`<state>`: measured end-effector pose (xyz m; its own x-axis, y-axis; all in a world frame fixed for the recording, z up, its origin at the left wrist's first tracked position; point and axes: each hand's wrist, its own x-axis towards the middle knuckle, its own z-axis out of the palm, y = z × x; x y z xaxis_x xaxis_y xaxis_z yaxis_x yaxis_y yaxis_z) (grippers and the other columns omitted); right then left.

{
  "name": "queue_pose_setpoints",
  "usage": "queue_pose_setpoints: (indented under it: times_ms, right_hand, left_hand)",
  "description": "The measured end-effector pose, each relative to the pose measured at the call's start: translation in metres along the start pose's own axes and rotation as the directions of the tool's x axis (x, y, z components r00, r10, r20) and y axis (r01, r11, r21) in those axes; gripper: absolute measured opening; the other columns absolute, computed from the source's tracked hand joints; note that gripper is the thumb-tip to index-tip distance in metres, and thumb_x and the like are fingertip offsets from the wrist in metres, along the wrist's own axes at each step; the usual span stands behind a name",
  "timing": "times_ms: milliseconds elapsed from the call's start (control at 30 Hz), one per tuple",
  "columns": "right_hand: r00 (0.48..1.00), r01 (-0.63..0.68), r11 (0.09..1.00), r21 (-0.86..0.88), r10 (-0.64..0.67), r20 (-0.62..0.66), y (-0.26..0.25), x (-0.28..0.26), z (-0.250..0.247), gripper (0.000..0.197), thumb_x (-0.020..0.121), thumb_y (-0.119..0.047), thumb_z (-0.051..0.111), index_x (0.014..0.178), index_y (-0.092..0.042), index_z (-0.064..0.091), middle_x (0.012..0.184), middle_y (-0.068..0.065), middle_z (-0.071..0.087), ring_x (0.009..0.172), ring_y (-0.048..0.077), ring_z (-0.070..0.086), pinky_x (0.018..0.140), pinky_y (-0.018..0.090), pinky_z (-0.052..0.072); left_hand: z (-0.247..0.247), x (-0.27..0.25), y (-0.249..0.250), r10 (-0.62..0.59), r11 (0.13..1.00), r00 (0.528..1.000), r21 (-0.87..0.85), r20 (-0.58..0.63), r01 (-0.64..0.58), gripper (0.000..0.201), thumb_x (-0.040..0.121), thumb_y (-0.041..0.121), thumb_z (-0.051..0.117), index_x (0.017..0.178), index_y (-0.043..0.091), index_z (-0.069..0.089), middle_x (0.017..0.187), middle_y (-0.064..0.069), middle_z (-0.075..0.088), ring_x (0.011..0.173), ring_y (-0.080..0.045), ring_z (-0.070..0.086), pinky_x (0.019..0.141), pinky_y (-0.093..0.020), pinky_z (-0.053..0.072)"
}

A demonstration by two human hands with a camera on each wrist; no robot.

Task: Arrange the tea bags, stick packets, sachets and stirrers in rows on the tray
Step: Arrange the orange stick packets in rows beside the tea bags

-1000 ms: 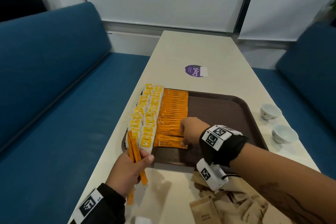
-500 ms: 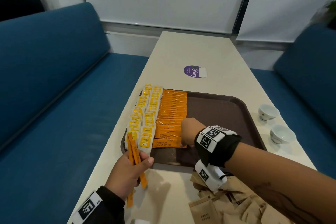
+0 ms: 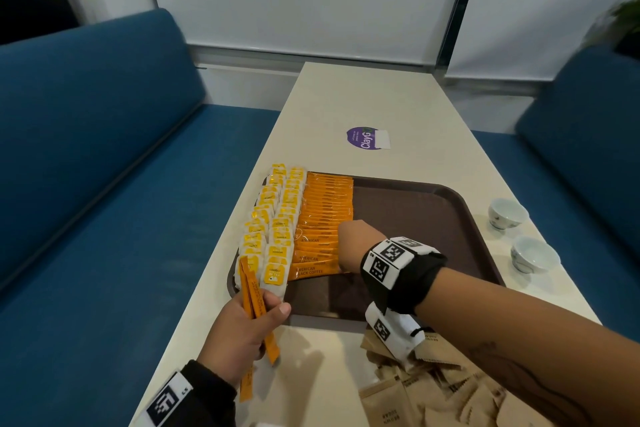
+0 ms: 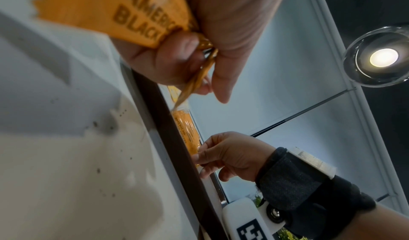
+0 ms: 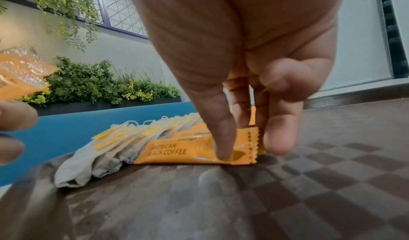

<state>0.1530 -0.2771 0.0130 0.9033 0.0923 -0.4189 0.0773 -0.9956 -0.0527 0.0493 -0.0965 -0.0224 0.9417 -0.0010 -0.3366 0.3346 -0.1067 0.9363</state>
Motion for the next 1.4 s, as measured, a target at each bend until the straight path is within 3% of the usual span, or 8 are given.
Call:
queue_pose_setpoints:
  times_ms: [200,467,600,733,900,1033,1233,1400]
  right_hand:
    - [1.0,-0.004,0.998,0.07,0.005,-0.01,-0.001,0.0,0.004,0.032,0.082,-0.016,0.07,0.111,-0.005,0.062,0.109,0.009,0.064,0.094,0.023,0.064,0.082,0.032,0.054]
    - [0.992,0.092,0.995,-0.045,-0.095,-0.079,-0.014,-0.005,0.005,0.033,0.082,-0.017,0.071,0.111,-0.014,0.055,0.117,0.007,0.045,0.102,0.027,0.055,0.081,0.036,0.051]
    - [0.986,0.132,0.985,-0.111,-0.142,-0.082,-0.024,-0.002,0.007,0.02,0.088,-0.012,0.064,0.107,-0.01,0.064,0.11,0.006,0.056,0.092,0.024,0.059,0.068,0.031,0.046]
    - [0.992,0.114,0.987,-0.115,-0.12,-0.046,-0.024,0.001,0.006,0.01,0.09,-0.01,0.058,0.094,-0.005,0.065,0.079,0.003,0.053,0.075,0.02,0.052,0.064,0.029,0.043]
    - [0.995,0.085,0.991,-0.107,-0.089,-0.038,-0.022,0.0,0.004,0.03,0.091,-0.009,0.055,0.063,-0.012,0.044,0.065,-0.001,0.042,0.075,0.019,0.051,0.065,0.028,0.043]
    - [0.994,0.108,0.992,-0.065,-0.108,-0.01,-0.025,0.002,0.002,0.012,0.092,-0.009,0.053,0.087,-0.003,0.062,0.072,0.002,0.047,0.079,0.019,0.05,0.069,0.027,0.041]
    - [0.994,0.092,0.995,0.039,-0.089,-0.066,-0.021,0.004,0.0,0.021,0.087,-0.014,0.064,0.104,-0.003,0.064,0.102,0.01,0.066,0.086,0.023,0.062,0.066,0.029,0.048]
    - [0.999,-0.041,0.986,0.161,0.044,-0.016,0.004,-0.004,-0.008,0.049,0.079,-0.026,0.076,0.118,-0.005,0.056,0.115,0.008,0.062,0.103,0.025,0.061,0.084,0.033,0.052]
  left_hand:
    - [0.001,0.0,0.0,-0.007,1.0,1.0,0.01,0.005,0.007,0.01,0.085,0.015,0.064,0.08,0.007,0.059,0.056,-0.001,0.049,0.048,-0.012,0.042,0.044,-0.02,0.037]
    - [0.001,0.001,-0.001,-0.025,1.0,1.0,0.019,0.011,0.025,0.012,0.085,0.016,0.065,0.083,0.005,0.059,0.057,-0.003,0.048,0.047,-0.013,0.04,0.041,-0.02,0.037]
    - [0.002,0.001,-0.001,-0.011,0.999,1.0,0.037,0.015,0.01,0.013,0.085,0.017,0.065,0.083,0.005,0.06,0.055,-0.001,0.048,0.047,-0.013,0.041,0.043,-0.021,0.037]
    - [0.001,-0.001,0.0,-0.002,0.999,1.0,0.036,0.01,0.002,0.011,0.085,0.015,0.064,0.08,0.007,0.059,0.055,0.0,0.049,0.051,-0.013,0.043,0.048,-0.022,0.038]
    - [0.001,-0.001,0.0,-0.014,1.0,1.0,0.017,0.014,0.014,0.01,0.085,0.014,0.064,0.08,0.007,0.059,0.054,0.0,0.047,0.049,-0.013,0.042,0.046,-0.022,0.037]
    - [0.003,-0.002,0.001,-0.011,1.0,1.0,0.025,0.026,0.011,0.011,0.085,0.015,0.064,0.079,0.007,0.059,0.053,0.0,0.048,0.049,-0.013,0.042,0.046,-0.022,0.037]
    - [0.003,0.0,0.003,-0.014,0.999,0.999,0.033,0.048,0.012,0.011,0.085,0.016,0.064,0.082,0.006,0.059,0.046,0.005,0.049,0.045,-0.011,0.041,0.044,-0.021,0.037]
    - [0.001,0.001,0.001,-0.028,1.0,0.998,0.006,0.056,0.028,0.01,0.085,0.013,0.064,0.081,0.006,0.058,0.044,0.006,0.048,0.041,-0.009,0.037,0.04,-0.02,0.034]
